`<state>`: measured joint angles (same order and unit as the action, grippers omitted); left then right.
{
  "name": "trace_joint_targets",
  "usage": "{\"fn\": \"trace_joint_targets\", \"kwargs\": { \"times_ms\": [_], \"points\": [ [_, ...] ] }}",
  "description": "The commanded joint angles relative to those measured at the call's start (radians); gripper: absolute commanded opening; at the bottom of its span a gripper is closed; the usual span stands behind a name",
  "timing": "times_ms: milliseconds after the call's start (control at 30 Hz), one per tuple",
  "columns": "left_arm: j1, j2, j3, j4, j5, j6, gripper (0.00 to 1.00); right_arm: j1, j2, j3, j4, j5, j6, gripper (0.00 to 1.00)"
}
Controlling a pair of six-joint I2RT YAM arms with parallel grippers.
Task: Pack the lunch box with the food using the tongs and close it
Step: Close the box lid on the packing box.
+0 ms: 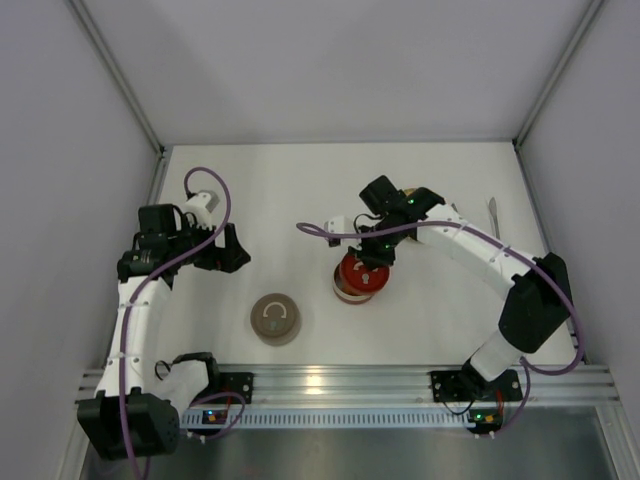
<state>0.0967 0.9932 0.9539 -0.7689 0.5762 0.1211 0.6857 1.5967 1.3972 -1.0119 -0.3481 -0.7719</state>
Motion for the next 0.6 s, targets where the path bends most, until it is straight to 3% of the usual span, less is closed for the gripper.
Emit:
{"fn": "trace_joint_targets", "kwargs": {
  "times_ms": [0, 167, 300, 567],
  "points": [
    [0.006, 0.011, 0.037, 0.026, 0.073, -0.014, 0.98, 0.018, -0.043, 0.040, -0.093, -0.123, -0.284, 0.00],
    [0.006, 0.028, 0.045, 0.045, 0.103, -0.031, 0.98, 0.018, 0.026, 0.114, -0.154, -0.173, -0.467, 0.00],
    [0.006, 0.028, 0.040, 0.056, 0.093, -0.029, 0.98, 0.034, 0.097, 0.140, -0.166, -0.118, -0.576, 0.00],
    [0.041, 0.031, -0.007, 0.091, 0.137, -0.035, 0.98, 0.074, 0.121, 0.082, -0.140, -0.025, -0.650, 0.00]
  ]
}}
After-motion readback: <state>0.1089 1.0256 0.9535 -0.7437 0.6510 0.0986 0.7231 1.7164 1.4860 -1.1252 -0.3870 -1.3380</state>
